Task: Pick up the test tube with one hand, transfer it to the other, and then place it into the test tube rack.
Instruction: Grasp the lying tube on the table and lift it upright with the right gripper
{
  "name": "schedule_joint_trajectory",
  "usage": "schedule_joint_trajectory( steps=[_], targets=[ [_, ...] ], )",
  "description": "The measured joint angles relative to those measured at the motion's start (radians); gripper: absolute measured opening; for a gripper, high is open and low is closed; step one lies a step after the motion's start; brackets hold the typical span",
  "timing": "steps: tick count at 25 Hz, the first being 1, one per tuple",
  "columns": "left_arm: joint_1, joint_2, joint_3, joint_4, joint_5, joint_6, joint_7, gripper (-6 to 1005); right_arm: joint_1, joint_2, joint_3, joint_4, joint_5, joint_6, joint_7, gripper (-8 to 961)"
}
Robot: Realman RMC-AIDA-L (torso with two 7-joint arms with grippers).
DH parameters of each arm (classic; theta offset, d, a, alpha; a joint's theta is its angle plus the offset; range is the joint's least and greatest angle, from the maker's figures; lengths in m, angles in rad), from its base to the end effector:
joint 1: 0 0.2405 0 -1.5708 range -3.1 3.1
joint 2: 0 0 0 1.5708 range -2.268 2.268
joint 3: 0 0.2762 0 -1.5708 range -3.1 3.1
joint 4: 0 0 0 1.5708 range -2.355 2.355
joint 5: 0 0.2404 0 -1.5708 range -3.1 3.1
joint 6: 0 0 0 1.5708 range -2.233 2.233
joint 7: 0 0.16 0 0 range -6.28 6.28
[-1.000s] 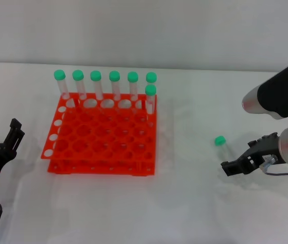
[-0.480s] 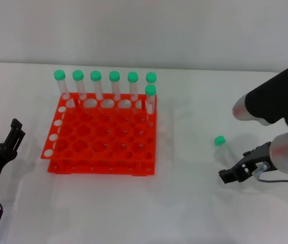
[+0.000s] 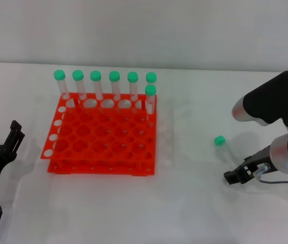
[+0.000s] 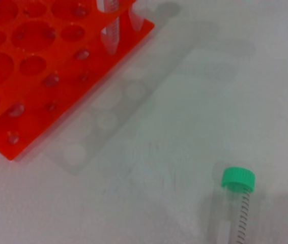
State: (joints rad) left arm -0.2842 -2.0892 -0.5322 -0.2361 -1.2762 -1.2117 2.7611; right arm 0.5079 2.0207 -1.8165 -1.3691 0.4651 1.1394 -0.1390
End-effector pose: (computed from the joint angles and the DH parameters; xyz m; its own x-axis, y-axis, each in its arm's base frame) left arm -0.4006 0.3047 -0.0546 0.4018 0.0183 0.9156 0.9149 0.0360 -0.4022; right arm 0.1944 0.3954 -0.0789 0.7220 -0.6899 0.0522 -0.5252 -0.5956 -0.6079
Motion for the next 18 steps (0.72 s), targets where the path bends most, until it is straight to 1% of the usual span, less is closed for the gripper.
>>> schedule_joint_trajectory(
  steps=[5,11,18],
  targets=[
    [-0.002,0.000,0.000,0.001,0.000,0.000,0.000,819,0.007,-0.001,0.000,0.002,0.003,0.016,-0.004,676],
    [-0.003,0.001,0.000,0.002,0.000,-0.003,0.000,814,0.029,-0.002,0.002,0.011,0.014,0.039,-0.007,499],
    [-0.004,0.001,0.000,0.006,0.000,-0.006,0.000,808,0.060,-0.001,0.009,0.056,0.018,0.042,-0.005,489]
  ],
)
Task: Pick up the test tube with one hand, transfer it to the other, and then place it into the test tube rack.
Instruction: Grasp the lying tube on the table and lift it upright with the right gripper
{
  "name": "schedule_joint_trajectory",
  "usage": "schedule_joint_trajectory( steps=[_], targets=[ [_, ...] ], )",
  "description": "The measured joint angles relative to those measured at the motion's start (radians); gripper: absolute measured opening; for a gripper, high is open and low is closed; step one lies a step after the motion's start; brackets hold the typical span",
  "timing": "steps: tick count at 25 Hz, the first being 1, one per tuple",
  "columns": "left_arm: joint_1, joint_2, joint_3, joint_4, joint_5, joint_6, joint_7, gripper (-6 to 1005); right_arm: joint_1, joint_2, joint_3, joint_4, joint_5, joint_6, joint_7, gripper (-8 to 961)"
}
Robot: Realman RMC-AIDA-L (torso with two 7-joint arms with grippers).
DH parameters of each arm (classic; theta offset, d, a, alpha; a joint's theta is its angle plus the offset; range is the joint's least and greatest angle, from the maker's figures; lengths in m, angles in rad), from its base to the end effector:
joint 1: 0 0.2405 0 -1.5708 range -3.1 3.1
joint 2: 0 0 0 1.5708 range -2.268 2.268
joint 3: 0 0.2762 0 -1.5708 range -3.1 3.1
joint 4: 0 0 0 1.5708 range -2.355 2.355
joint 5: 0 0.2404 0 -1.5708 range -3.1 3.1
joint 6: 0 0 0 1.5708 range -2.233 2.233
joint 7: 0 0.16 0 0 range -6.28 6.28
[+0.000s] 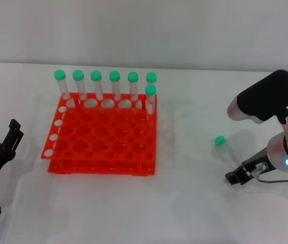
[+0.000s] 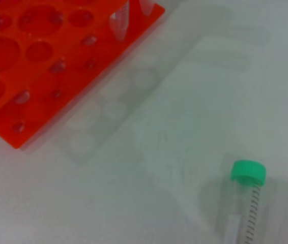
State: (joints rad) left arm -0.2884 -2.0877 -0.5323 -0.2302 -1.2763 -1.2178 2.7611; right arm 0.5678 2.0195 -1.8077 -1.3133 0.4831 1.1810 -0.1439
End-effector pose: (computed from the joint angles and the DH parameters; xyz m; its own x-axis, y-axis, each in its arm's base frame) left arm -0.4005 0.3061 -0.0523 0.4081 0.0115 0.9129 0.9123 0.0326 -0.4083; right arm 0.1916 0.4004 -0.0823 0.7062 -0.7008 0.1004 -0.5204 -0.6100 -0.5975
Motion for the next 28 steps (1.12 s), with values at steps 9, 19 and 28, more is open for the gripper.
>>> schedule_joint_trajectory(
  steps=[9,19,28],
  targets=[
    [0.000,0.000,0.000,0.000,0.000,-0.002,0.000,801,0.015,-0.001,0.034,0.027,-0.002,0.011,-0.008,476],
    [0.000,0.002,0.000,-0.005,0.000,-0.002,0.000,793,0.018,-0.002,0.035,0.027,-0.003,0.032,-0.018,432],
    [0.002,0.000,0.000,-0.008,0.000,-0.002,0.000,785,0.018,-0.004,0.035,0.028,-0.004,0.045,-0.021,217]
  ],
)
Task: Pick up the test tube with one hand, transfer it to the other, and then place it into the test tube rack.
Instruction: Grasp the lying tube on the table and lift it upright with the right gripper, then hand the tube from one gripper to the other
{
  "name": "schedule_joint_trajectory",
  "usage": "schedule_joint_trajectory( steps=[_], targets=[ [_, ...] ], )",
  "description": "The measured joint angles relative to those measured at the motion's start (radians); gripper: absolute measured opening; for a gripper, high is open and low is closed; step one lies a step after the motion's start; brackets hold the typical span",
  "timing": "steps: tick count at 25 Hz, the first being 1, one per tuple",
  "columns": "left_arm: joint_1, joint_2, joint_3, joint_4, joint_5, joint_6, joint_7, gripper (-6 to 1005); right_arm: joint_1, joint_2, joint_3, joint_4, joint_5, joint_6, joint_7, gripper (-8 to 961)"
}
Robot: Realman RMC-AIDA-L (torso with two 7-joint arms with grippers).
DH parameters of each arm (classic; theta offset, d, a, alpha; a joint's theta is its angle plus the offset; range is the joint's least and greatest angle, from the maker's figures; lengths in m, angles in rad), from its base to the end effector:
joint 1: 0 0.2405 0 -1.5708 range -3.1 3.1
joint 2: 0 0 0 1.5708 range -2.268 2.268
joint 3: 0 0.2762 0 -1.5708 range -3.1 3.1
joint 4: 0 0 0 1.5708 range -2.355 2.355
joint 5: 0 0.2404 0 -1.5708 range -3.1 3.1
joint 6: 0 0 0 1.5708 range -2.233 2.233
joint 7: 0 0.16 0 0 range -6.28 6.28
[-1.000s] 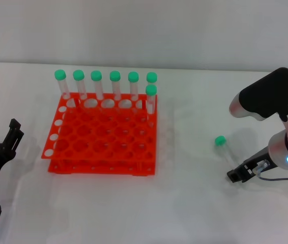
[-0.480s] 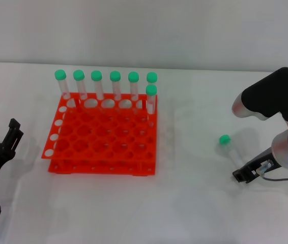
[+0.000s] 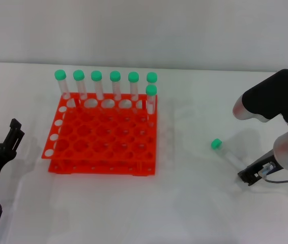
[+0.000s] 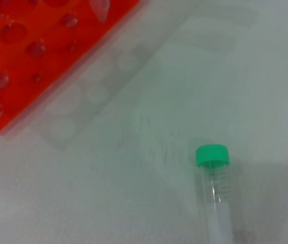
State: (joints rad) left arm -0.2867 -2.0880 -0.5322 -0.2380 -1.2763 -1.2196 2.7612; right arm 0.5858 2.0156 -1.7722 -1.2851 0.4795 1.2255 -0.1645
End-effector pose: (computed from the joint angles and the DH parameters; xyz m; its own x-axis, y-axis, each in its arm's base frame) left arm -0.3988 0.3060 -0.0535 0.4016 0.0093 0.9158 0.9153 0.0302 -0.4017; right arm 0.1996 0.4038 -0.0749 0.6800 -0.7214 0.1311 -0.5219 -0.6019 -0.6044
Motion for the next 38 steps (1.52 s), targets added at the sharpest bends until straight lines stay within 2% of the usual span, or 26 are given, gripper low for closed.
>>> schedule_joint_trajectory(
  steps=[8,12,15,17,18,20,25,29,32,38],
  targets=[
    [0.001,-0.001,0.000,0.000,0.000,-0.004,0.000,779,-0.025,0.001,0.088,-0.031,0.033,0.003,-0.082,185],
    [0.005,-0.001,0.004,0.000,0.002,-0.046,-0.018,776,-0.080,-0.001,0.221,-0.059,0.188,-0.028,-0.248,185],
    [0.007,-0.001,0.006,-0.002,0.004,-0.065,-0.022,773,-0.125,-0.001,0.352,-0.030,0.385,-0.039,-0.440,186],
    [0.010,-0.001,0.008,-0.011,0.010,-0.093,-0.038,772,-0.151,-0.003,0.444,0.031,0.530,-0.036,-0.580,186],
    [0.010,-0.001,0.009,-0.013,0.015,-0.101,-0.051,771,-0.167,-0.004,0.525,0.120,0.672,-0.023,-0.720,186],
    [0.010,0.000,0.010,-0.013,0.022,-0.108,-0.065,769,-0.172,-0.004,0.560,0.163,0.730,-0.013,-0.786,186],
    [0.002,0.004,0.011,-0.012,0.111,-0.140,-0.128,765,-0.179,-0.005,0.778,0.479,0.997,0.081,-1.187,186],
    [-0.013,0.007,0.011,-0.004,0.243,-0.189,-0.137,762,-0.184,-0.006,0.921,0.684,1.094,0.169,-1.443,185],
    [-0.035,0.008,0.011,-0.007,0.365,-0.237,-0.148,759,-0.192,-0.006,0.979,0.764,1.109,0.197,-1.572,186],
    [-0.094,0.008,0.011,-0.020,0.576,-0.273,-0.179,754,-0.195,0.002,1.004,1.012,1.183,0.315,-2.072,189]
  ],
)
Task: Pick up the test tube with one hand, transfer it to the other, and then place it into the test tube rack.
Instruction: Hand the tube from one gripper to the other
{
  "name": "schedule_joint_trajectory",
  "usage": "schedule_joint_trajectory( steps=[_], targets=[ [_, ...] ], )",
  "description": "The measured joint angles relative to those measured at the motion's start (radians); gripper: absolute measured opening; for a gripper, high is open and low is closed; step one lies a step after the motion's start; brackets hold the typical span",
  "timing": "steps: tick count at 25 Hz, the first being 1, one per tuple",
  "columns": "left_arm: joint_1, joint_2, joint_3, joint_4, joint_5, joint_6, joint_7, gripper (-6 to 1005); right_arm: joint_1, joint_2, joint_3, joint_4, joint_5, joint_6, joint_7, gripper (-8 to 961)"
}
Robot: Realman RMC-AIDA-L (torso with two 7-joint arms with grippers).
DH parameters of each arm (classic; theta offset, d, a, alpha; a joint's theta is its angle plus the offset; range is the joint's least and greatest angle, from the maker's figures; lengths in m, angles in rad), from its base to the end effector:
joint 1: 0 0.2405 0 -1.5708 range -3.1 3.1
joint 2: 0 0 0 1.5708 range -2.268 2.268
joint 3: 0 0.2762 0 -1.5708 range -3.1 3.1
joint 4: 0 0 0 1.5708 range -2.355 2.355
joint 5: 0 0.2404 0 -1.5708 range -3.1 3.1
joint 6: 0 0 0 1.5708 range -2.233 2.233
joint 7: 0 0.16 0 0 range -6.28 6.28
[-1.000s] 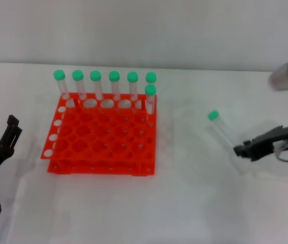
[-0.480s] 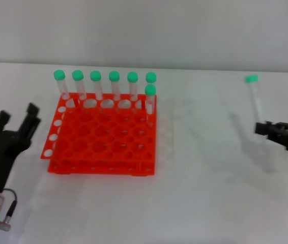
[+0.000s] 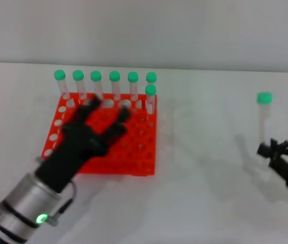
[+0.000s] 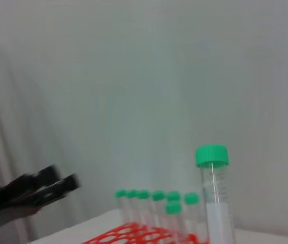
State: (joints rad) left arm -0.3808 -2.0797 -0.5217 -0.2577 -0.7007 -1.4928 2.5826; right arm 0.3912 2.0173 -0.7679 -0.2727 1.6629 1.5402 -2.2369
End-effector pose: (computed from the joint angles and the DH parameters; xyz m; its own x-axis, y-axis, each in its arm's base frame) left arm -0.2817 0.3067 -0.0914 0.3587 0.0078 0.9334 0.7188 -0.6403 -0.2708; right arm 0.3379 0.3236 -0.0268 0.6295 -0.1415 -0.7640 -0.5558 -0.7691 -0.3155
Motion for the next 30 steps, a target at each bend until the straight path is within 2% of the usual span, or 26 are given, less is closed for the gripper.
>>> schedule_joint_trajectory(
  steps=[3,9,11,22,23,30],
  targets=[
    [-0.030,0.001,0.000,-0.001,0.089,0.003,-0.030,752,0.005,0.004,0.000,0.072,0.003,0.023,-0.134,191],
    [-0.075,-0.003,0.000,-0.010,0.215,0.022,-0.036,747,0.035,0.010,-0.010,0.152,0.002,0.022,-0.215,193],
    [-0.109,-0.003,0.000,-0.049,0.297,0.079,-0.037,745,0.049,0.011,-0.010,0.188,0.002,0.022,-0.251,194],
    [-0.165,-0.004,-0.001,-0.129,0.354,0.224,-0.045,736,0.057,0.011,-0.063,0.215,-0.001,0.033,-0.292,199],
    [-0.181,-0.004,-0.002,-0.150,0.362,0.266,-0.054,736,0.057,0.011,-0.068,0.216,-0.001,0.035,-0.292,200],
    [-0.195,-0.007,-0.002,-0.177,0.372,0.295,-0.052,730,0.060,0.011,-0.078,0.217,-0.005,0.040,-0.293,203]
  ],
)
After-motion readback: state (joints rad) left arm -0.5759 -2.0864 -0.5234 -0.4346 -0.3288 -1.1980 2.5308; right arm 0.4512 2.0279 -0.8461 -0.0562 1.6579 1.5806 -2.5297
